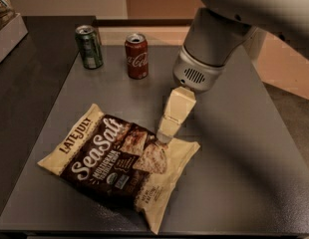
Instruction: Pick brown chip bag
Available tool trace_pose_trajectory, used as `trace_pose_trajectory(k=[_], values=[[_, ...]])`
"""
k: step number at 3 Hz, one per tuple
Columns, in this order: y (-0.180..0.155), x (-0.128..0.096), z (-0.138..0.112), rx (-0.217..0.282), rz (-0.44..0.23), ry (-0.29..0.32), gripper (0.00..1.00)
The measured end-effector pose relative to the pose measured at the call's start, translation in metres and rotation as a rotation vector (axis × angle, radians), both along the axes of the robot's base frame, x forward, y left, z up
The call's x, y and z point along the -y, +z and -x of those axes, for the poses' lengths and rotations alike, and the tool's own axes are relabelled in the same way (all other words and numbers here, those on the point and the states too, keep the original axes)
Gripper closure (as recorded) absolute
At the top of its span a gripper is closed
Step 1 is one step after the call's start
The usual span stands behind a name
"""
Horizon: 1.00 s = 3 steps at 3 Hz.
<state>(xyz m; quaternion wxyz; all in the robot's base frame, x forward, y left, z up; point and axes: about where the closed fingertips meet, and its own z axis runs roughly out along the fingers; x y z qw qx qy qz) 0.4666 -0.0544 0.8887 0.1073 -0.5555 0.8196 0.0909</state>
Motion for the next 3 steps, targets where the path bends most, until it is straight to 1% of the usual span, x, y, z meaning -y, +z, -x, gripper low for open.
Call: trace_pose_trajectory(k=[1, 2, 3], values=[[-0.02, -0.015, 0.011, -0.055, 0.014, 0.001, 0.0], [-0.033, -0.027, 0.023, -0.093, 0.027, 0.019, 0.0], [-0.042, -0.036, 0.033, -0.118, 0.041, 0.04, 0.0]])
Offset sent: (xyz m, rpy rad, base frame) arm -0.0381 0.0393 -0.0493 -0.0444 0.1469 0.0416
